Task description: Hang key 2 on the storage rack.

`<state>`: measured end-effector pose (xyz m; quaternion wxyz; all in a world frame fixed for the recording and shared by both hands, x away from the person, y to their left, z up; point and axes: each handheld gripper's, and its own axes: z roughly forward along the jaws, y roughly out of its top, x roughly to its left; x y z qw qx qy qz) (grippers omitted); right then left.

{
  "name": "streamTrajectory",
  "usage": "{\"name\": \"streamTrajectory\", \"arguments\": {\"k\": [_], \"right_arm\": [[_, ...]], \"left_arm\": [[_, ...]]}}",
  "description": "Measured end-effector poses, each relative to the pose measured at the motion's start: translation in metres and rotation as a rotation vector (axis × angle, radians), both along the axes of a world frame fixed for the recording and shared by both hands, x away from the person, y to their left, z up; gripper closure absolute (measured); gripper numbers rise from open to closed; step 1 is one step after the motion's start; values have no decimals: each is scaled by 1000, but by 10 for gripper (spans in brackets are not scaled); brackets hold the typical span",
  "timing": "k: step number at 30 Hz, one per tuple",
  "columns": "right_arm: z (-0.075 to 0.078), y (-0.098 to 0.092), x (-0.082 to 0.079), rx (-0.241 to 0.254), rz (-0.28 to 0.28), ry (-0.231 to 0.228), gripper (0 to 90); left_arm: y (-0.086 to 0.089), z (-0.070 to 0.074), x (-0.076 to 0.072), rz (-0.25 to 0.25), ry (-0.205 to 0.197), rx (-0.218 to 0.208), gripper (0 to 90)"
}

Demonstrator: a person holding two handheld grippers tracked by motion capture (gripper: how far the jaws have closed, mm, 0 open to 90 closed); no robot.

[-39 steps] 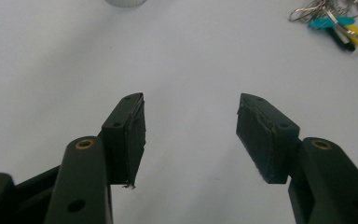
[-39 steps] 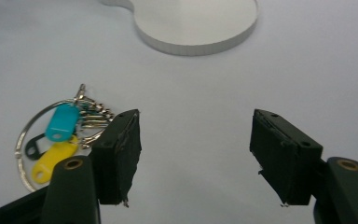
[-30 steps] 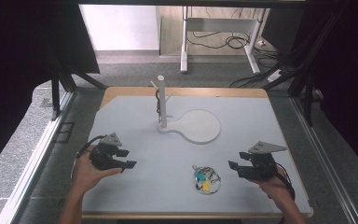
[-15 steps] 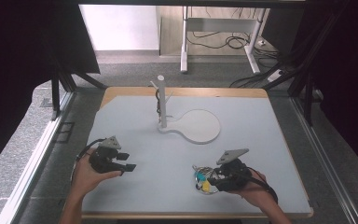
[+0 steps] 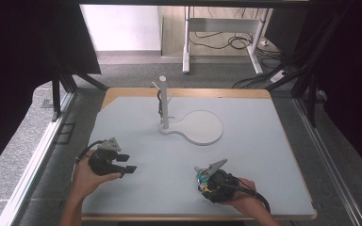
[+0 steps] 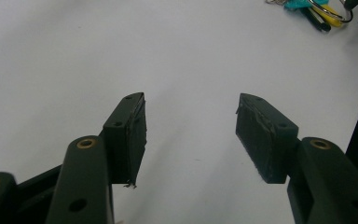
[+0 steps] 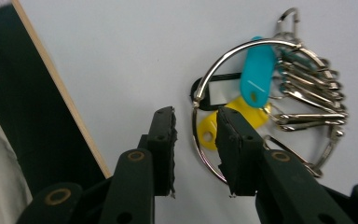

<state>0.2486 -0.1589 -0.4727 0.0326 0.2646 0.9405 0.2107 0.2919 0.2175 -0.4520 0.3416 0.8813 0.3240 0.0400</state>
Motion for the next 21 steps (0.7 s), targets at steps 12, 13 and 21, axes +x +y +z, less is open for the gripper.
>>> {"name": "streamTrajectory", "arguments": {"k": [12,13,21], "right_arm": [[-8,14,-1,-73,37,-17,732],[-8,15,-1,-81,35,-22,739],[-7,18,2,-111,17,-34,851]], "left_arm": [[10,-3,3,-3,32,-56,433],[12,-5,4,6,39,-54,433],[12,-9,6,15,45,-48,435]]}}
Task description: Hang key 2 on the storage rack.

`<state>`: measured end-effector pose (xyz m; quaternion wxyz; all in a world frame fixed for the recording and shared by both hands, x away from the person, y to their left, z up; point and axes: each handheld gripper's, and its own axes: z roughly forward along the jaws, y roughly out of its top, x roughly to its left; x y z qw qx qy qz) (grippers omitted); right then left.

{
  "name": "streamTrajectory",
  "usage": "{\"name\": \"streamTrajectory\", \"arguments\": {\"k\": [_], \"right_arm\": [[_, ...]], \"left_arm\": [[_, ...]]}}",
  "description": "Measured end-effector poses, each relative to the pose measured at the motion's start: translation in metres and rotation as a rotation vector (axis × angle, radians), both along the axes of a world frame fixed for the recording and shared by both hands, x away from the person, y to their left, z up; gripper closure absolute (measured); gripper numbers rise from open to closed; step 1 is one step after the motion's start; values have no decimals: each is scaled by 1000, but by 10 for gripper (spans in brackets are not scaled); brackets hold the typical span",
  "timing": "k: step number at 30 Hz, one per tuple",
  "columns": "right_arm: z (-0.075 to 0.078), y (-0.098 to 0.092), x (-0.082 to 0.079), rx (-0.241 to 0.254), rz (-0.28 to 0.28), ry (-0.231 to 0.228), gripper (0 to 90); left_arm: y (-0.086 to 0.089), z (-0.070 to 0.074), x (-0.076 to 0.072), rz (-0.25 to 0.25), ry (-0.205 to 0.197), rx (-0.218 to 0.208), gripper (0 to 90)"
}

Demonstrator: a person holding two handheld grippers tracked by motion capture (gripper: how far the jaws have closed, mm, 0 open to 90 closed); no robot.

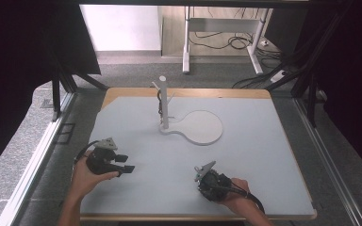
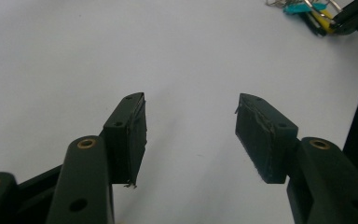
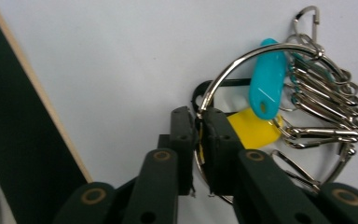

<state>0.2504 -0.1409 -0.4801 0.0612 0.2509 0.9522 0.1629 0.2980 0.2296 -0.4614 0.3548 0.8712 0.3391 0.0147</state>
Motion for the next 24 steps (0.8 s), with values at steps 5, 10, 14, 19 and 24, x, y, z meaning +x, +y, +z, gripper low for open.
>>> {"name": "streamTrajectory", "arguments": {"k": [5,10,14,19,24], "right_arm": [[0,0,2,-2,-17,14,866],[3,-3,9,36,-36,67,871],[10,-8,16,87,-37,88,871],[27,-13,18,93,-24,66,871],[43,-19,27,99,-22,72,870]], "left_arm": [[0,-2,1,3,3,4,435],[-2,-3,0,13,4,1,435],[-1,-3,1,5,0,10,435],[-2,-4,1,5,4,14,438],[-2,-5,1,3,4,18,439]]}}
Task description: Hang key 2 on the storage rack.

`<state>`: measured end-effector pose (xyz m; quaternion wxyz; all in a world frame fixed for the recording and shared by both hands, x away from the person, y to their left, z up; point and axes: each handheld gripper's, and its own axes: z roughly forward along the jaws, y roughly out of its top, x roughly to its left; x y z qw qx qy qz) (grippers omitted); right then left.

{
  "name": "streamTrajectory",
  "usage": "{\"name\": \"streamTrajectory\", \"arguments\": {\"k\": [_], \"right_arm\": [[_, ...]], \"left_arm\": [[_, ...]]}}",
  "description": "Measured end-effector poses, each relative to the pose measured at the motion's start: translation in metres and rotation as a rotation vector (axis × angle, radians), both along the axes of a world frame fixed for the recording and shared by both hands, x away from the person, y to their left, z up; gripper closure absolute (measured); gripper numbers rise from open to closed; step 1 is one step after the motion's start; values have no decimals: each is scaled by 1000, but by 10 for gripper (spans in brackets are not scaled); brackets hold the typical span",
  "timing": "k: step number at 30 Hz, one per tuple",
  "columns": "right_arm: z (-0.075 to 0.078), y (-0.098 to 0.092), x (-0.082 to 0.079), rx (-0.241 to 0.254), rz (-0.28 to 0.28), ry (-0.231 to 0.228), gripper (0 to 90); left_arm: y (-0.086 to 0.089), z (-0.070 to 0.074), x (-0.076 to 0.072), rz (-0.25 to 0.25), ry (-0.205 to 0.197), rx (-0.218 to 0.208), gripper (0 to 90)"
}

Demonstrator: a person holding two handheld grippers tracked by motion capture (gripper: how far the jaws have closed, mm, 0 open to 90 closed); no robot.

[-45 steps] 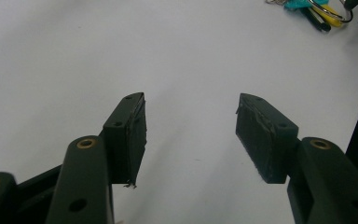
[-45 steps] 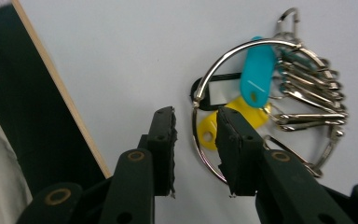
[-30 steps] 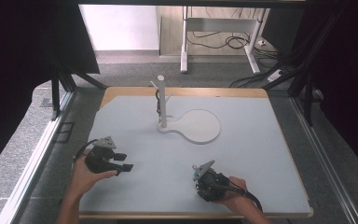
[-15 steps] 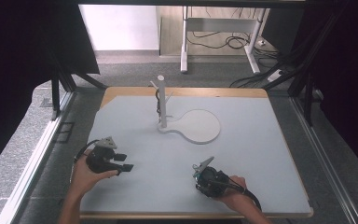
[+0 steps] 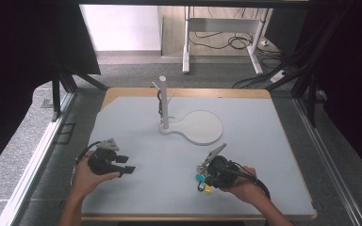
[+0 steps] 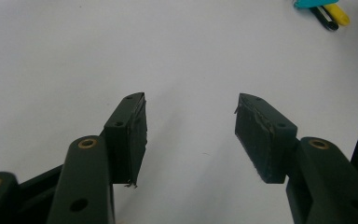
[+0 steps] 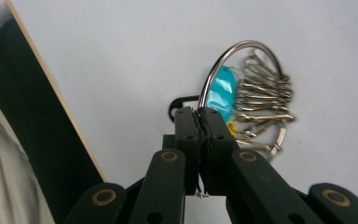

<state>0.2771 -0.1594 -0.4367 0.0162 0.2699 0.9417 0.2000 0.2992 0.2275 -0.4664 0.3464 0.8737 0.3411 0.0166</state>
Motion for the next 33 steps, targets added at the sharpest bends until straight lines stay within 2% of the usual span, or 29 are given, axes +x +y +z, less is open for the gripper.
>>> {"name": "streamTrajectory", "arguments": {"k": [7,11,17,26,33], "right_arm": [[22,-10,18,19,-27,12,869],[32,-15,25,38,-45,0,869],[45,-21,35,58,-75,-12,869],[57,-34,48,104,-75,-13,869],[67,-42,60,137,-105,-18,869]], "left_arm": [[-1,-2,0,12,7,-7,443],[-1,-4,0,15,7,-9,445],[-2,-6,1,1,8,13,446],[-3,-6,0,7,7,7,448],[-6,-8,0,7,14,10,451]]}}
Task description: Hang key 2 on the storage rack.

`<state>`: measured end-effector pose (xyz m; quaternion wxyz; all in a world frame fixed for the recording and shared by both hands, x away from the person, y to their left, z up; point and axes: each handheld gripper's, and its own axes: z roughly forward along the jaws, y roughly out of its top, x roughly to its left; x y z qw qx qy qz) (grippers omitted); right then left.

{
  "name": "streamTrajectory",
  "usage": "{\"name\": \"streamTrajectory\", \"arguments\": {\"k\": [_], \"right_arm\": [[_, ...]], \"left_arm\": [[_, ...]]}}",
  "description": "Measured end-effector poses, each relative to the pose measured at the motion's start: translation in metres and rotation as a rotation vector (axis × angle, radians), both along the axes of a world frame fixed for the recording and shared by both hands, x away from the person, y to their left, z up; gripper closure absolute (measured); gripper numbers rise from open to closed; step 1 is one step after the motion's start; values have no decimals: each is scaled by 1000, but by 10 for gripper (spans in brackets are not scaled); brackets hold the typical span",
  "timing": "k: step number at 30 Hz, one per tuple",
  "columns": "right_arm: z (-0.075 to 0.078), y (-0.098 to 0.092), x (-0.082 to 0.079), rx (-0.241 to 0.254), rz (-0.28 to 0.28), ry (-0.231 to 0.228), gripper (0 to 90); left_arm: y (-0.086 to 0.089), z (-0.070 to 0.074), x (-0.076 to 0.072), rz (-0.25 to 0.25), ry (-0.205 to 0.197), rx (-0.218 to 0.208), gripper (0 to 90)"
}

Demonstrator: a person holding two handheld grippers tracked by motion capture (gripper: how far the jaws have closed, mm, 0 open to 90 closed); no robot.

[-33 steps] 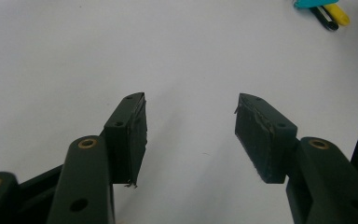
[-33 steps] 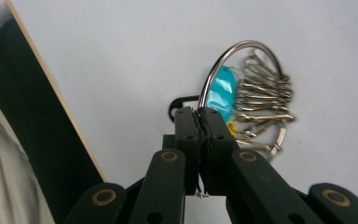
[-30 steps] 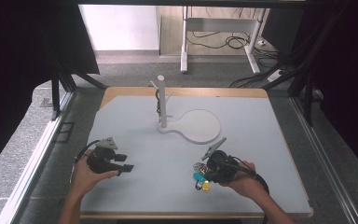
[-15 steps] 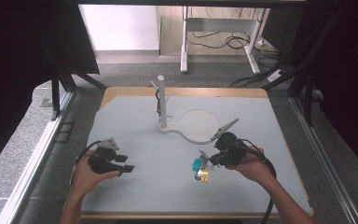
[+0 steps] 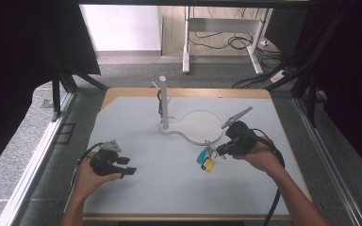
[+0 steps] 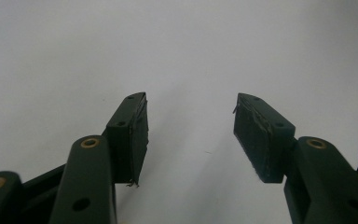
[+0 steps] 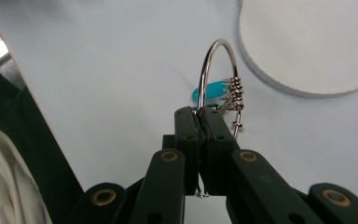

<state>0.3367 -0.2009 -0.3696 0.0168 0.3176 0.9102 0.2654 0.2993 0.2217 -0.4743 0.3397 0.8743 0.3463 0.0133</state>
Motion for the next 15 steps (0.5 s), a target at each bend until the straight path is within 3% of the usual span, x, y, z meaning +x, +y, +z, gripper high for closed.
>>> {"name": "streamTrajectory", "arguments": {"k": [7,15], "right_arm": [[10,-5,8,26,-20,-8,869],[21,-9,15,40,-39,-22,869]], "left_arm": [[1,1,0,-15,2,2,461],[1,2,-1,3,6,-12,461]]}}
